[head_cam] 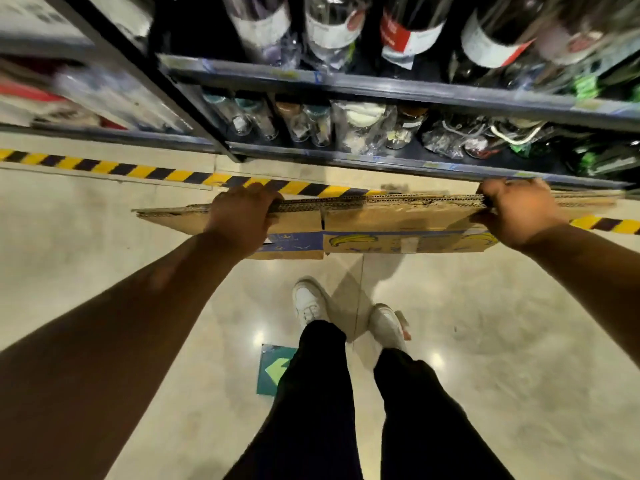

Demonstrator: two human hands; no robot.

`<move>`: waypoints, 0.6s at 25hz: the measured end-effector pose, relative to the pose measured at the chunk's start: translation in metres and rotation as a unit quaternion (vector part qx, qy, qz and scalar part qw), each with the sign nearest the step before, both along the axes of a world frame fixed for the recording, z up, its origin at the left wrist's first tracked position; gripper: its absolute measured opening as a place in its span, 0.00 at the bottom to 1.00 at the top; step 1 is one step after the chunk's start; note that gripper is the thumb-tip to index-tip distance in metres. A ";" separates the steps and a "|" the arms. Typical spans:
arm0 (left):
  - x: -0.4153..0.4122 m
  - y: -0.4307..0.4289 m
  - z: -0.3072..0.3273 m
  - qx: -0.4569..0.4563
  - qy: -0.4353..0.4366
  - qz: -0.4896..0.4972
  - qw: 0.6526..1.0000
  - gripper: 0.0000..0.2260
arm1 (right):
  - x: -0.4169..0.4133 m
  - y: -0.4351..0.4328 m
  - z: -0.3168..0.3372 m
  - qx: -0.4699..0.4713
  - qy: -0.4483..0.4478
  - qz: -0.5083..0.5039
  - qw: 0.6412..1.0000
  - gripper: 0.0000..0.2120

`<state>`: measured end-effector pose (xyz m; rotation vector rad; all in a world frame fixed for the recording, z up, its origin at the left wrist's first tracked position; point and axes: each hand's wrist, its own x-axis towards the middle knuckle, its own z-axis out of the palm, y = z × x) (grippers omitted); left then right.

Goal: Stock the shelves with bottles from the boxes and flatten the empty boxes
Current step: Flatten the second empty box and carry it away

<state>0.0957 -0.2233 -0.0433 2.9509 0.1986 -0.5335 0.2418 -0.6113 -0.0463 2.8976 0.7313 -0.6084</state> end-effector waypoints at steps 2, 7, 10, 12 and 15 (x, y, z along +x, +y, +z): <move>-0.033 0.016 0.056 0.019 -0.001 0.028 0.999 0.14 | -0.007 0.026 0.050 0.032 -0.008 0.032 0.999 0.14; -0.152 0.039 0.202 0.069 -0.064 0.210 0.973 0.12 | -0.039 0.099 0.177 0.107 -0.035 0.148 0.983 0.15; -0.229 0.043 0.273 0.080 -0.097 0.314 0.941 0.10 | -0.065 0.151 0.233 0.136 -0.043 0.233 0.962 0.15; -0.280 0.054 0.313 0.106 -0.116 0.366 0.917 0.10 | -0.086 0.200 0.272 0.160 -0.052 0.278 0.946 0.16; -0.359 0.075 0.350 0.141 -0.135 0.432 0.881 0.10 | -0.127 0.287 0.320 0.190 -0.051 0.333 0.922 0.14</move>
